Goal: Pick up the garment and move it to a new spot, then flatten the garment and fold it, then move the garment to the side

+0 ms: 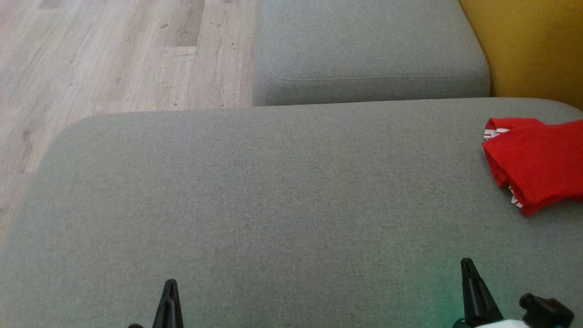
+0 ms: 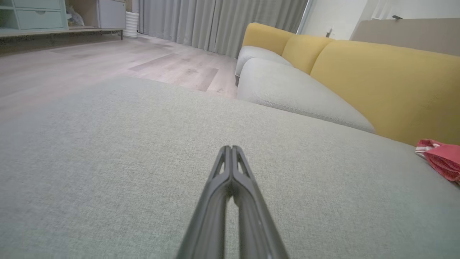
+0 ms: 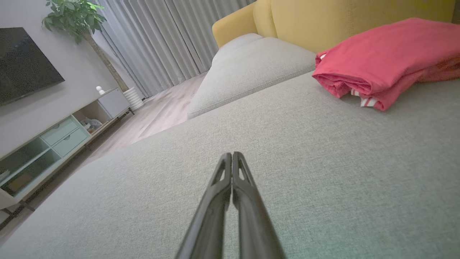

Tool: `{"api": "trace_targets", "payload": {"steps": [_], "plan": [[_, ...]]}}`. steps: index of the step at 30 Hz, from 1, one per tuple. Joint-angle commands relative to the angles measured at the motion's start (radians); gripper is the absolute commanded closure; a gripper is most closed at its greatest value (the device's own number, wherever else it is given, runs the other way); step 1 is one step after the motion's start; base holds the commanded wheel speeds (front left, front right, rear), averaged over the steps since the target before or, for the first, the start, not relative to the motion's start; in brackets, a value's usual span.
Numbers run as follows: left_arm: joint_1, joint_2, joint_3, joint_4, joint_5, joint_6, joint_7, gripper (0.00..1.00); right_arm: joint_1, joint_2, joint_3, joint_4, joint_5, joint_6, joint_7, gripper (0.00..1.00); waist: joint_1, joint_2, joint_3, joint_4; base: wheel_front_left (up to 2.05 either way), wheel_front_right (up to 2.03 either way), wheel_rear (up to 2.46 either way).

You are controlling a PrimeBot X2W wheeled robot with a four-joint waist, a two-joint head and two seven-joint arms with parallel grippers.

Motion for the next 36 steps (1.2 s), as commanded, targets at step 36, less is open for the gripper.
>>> {"api": "trace_targets", "payload": {"steps": [36], "plan": [[-0.152, 0.021, 0.099, 0.018, -0.472, -0.08, 0.092, 1.0, -0.145, -0.027, -0.039, -0.011, 0.448, 0.0, 0.094, 1.0, -0.0001, 0.0, 0.032, -0.017, 0.0, 0.0, 0.0]]}}
